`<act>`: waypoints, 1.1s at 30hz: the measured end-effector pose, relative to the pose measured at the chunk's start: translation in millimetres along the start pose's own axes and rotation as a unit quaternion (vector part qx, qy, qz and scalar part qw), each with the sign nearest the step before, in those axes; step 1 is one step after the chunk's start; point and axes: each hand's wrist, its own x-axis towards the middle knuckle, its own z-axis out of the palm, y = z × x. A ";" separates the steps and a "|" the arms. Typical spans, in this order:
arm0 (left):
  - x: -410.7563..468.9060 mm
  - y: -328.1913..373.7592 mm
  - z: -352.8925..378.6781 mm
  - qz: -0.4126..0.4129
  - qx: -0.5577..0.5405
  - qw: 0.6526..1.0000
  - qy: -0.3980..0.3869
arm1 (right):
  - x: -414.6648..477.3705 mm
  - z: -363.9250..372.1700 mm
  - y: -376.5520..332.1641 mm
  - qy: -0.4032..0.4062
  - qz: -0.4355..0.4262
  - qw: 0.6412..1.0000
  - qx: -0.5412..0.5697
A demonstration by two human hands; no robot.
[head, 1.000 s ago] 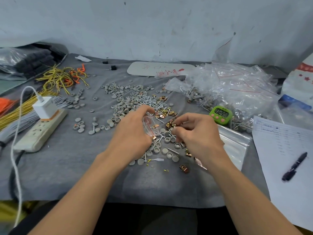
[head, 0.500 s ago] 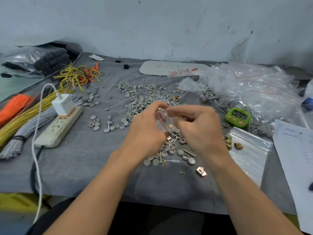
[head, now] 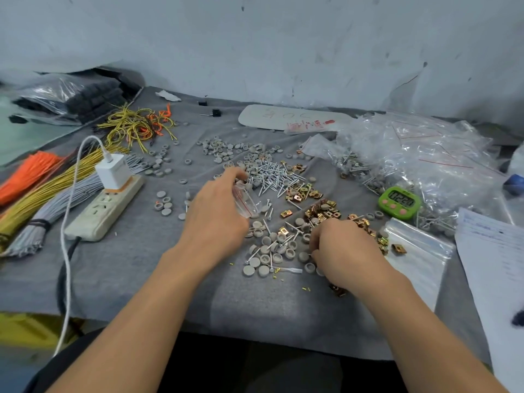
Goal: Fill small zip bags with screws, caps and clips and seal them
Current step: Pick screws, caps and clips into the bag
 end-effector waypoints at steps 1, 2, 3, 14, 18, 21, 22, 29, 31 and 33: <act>-0.7 -0.2 -0.9 -0.004 -0.009 1.000 -0.013 | 0.0 2.0 -0.1 0.003 -0.001 1.000 -0.014; -1.3 -0.2 -2.4 -0.010 -0.022 0.999 -0.027 | 0.8 3.4 0.5 0.013 0.001 1.000 -0.018; -1.6 -0.2 -3.8 -0.014 -0.037 0.998 -0.041 | 1.9 4.4 1.2 0.028 0.006 1.000 -0.001; -8.8 15.5 -0.1 0.045 -0.077 0.989 -0.119 | 9.3 1.9 -43.9 0.231 -0.096 0.832 0.496; -6.9 12.4 -5.4 0.034 -0.145 0.980 -0.135 | 16.7 4.2 -58.9 0.159 -0.116 0.847 0.494; -5.0 5.1 -11.4 -0.019 -0.188 0.976 -0.109 | 23.3 0.3 -53.8 0.180 -0.086 0.803 0.562; -3.4 1.5 -14.3 -0.050 -0.207 0.972 -0.093 | 25.3 -1.3 -47.5 0.200 -0.065 0.800 0.561; 10.9 -9.2 -40.8 -0.212 -0.529 0.816 -0.098 | 31.4 7.2 -24.5 0.037 -0.072 0.980 0.180; 11.6 -11.1 -44.0 -0.212 -0.576 0.781 -0.115 | 30.3 6.4 -28.3 -0.002 -0.095 0.988 0.123; 11.3 -12.6 -46.7 -0.209 -0.618 0.745 -0.135 | 30.0 -0.2 -32.3 -0.044 -0.085 0.992 0.078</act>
